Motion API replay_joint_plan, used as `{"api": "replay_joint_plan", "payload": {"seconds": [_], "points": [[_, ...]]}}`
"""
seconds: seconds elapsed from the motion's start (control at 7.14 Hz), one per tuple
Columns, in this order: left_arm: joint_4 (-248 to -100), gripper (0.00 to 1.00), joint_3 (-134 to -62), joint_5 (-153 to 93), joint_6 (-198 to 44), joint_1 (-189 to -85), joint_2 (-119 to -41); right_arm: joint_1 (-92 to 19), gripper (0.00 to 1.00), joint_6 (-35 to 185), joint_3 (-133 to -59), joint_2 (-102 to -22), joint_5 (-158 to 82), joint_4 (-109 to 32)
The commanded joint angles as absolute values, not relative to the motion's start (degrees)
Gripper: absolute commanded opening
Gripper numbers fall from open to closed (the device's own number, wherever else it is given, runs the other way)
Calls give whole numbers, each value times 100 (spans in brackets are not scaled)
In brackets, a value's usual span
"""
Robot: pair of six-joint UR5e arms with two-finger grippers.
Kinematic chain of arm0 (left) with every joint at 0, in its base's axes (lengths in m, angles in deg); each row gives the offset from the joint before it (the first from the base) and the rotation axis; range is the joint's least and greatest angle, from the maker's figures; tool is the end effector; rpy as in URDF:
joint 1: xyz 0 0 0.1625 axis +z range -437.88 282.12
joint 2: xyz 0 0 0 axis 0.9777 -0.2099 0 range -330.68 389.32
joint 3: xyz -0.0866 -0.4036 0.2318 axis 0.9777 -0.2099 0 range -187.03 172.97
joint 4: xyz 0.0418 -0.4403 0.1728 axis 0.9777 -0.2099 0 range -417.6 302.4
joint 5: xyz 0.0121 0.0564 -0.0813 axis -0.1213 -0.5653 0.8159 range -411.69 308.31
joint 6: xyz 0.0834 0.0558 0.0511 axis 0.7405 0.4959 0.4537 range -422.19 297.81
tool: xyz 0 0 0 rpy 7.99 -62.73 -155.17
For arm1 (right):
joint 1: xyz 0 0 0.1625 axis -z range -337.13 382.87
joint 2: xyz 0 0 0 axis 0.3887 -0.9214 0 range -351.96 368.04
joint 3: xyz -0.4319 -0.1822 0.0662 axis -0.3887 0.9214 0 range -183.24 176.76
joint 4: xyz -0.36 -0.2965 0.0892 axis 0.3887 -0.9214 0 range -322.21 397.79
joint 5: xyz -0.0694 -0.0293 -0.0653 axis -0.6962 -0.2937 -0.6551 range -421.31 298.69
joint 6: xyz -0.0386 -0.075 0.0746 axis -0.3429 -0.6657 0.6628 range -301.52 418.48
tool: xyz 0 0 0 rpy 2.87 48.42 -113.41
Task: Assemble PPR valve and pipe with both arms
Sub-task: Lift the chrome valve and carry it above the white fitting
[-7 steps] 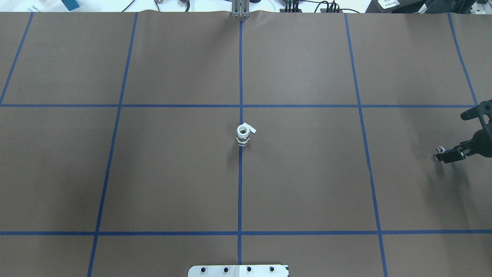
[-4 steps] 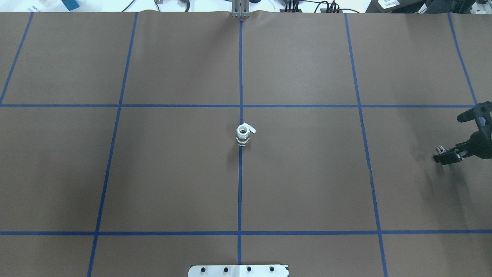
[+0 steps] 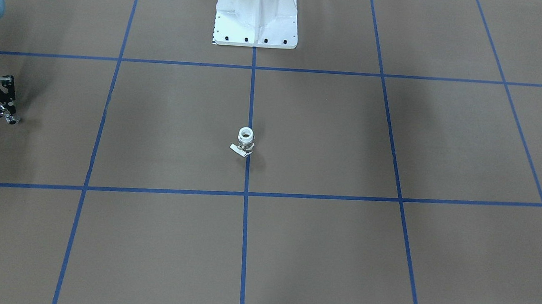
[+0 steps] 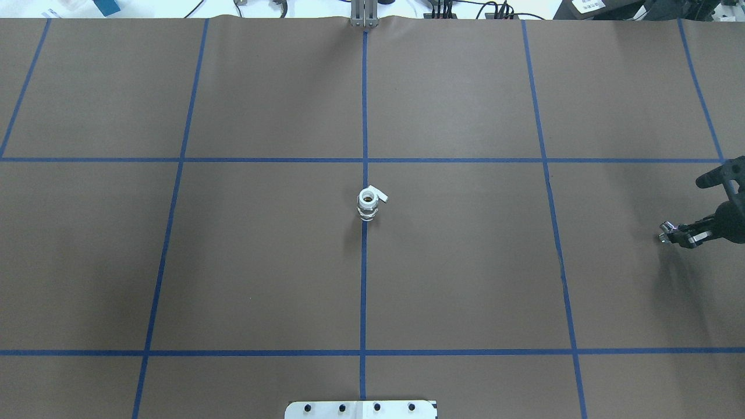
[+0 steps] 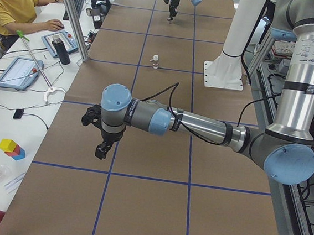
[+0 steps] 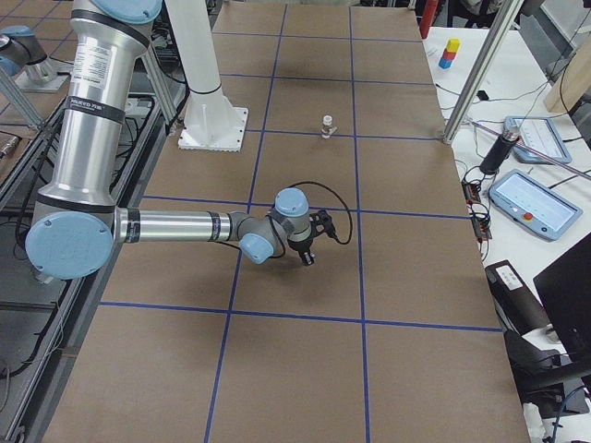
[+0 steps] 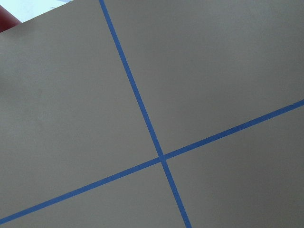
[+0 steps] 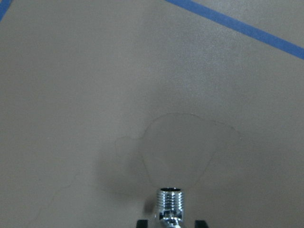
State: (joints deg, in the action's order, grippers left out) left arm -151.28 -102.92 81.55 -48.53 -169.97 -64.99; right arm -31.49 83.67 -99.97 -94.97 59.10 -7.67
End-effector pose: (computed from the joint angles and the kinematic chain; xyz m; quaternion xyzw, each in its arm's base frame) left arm -0.0780 -0.5981 0.6098 0.1612 0.3470 0.1373 0.9137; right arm -0.2205 -0.4386 0.6882 0.1472 -0.3738 -0.1686 0.9001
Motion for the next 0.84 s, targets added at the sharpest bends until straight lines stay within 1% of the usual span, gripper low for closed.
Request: {"api": "replay_joint_plan", "payload": {"seconds": [0.0, 0.14, 0.42, 0.56, 0.7], "points": [[-15121, 100, -10292, 8155, -4865, -16999, -6499, -3136, 0, 8405, -10028, -9296, 5910, -826], [-15112, 100, -10292, 8146, -4883, -16999, -6490, -3144, 0, 8440, -9984, -8981, 5927, -966], [-14745, 100, -10161, 8138, -5266, -16999, -6499, -3162, 0, 8912, -10045, -8226, 5936, -1729], [-14517, 100, -10152, 8129, -5339, -16991, -6438, -3171, 0, 9150, -10176, -8057, 5954, -1854], [-14549, 100, -10247, 8164, -5349, -16991, -6133, -3171, 0, 9274, -10560, -7872, 5971, -2403]]}}
